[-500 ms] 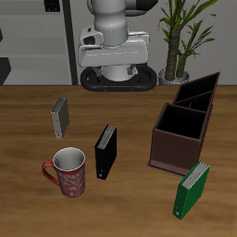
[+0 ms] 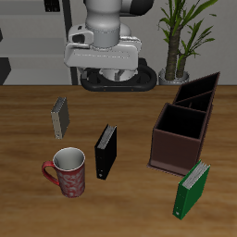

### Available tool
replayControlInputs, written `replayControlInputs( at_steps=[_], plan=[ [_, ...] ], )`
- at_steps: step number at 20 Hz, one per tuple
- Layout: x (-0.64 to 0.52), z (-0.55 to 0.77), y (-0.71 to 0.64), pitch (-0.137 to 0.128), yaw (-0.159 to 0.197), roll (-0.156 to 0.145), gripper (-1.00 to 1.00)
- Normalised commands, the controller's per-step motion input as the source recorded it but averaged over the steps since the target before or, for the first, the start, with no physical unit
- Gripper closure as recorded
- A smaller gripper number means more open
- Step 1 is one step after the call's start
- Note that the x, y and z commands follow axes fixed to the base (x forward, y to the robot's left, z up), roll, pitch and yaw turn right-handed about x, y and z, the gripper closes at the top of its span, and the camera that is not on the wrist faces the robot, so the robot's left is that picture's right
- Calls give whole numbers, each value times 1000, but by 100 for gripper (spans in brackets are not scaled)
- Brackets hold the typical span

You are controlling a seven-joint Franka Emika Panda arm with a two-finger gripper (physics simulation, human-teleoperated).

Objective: Place the red mug into the left desk caddy's right compartment

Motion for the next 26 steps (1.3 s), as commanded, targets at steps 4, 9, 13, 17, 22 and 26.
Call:
replayControlInputs(
  at_steps=[4,9,13,17,22,26],
  plan=[
    [329,-82,-175,-9,5,-4,-100],
    [293,-88,-204,-4,-14,-7,-100],
    [341,-122,-279,-15,10,-16,-100],
    [247,17,-327,-36,-80,-42,-100],
    [201,49,-76,-47,-10,13,-100],
    [120,-4,162,-14,15,22,-100]
  ],
)
